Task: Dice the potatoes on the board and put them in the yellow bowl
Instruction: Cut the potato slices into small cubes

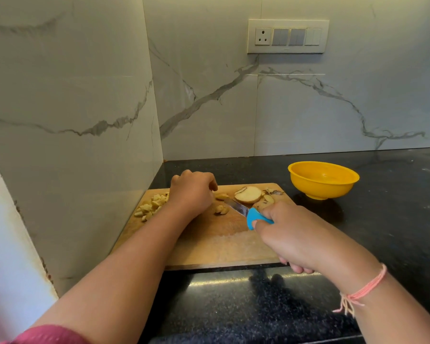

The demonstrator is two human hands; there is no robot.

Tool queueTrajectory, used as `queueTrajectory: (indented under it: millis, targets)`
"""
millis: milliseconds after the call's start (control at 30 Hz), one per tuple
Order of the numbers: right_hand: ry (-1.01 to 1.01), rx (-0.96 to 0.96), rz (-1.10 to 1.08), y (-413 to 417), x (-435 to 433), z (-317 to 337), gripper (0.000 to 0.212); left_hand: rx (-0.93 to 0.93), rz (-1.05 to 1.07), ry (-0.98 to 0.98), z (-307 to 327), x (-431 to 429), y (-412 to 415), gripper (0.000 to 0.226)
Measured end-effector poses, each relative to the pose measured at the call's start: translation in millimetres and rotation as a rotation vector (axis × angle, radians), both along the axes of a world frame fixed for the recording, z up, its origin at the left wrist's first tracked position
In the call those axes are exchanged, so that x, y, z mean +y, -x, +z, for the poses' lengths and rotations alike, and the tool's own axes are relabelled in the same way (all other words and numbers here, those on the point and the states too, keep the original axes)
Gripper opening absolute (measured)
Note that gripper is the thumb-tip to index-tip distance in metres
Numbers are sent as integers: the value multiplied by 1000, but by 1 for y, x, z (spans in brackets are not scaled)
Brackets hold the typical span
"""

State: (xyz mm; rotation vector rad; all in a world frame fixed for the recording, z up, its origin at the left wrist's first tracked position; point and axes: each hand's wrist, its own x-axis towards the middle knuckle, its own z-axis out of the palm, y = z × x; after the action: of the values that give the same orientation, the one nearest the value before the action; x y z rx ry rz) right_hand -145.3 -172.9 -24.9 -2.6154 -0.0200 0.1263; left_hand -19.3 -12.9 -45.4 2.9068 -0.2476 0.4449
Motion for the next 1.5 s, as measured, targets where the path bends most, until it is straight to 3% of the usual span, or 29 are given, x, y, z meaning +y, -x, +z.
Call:
queueTrajectory:
  millis: [200,567,1000,1233,1500]
  targets:
    - [13,-22,-11,4,-1,-4,39,271,-81,161,9,-5,23,25]
    - [41,4,-18,4,4,-2,40,237,-111,304,-2,-9,22,21]
    - [4,74,-21,-7,13,-1,37,203,-96,318,0,-9,20,18]
    - [143,-57,35,-11,19,-11,36,197,-65,314,0,-10,20,15]
    - [230,-17,19,24,-3,3,42,203,-70,309,0,-7,19,16]
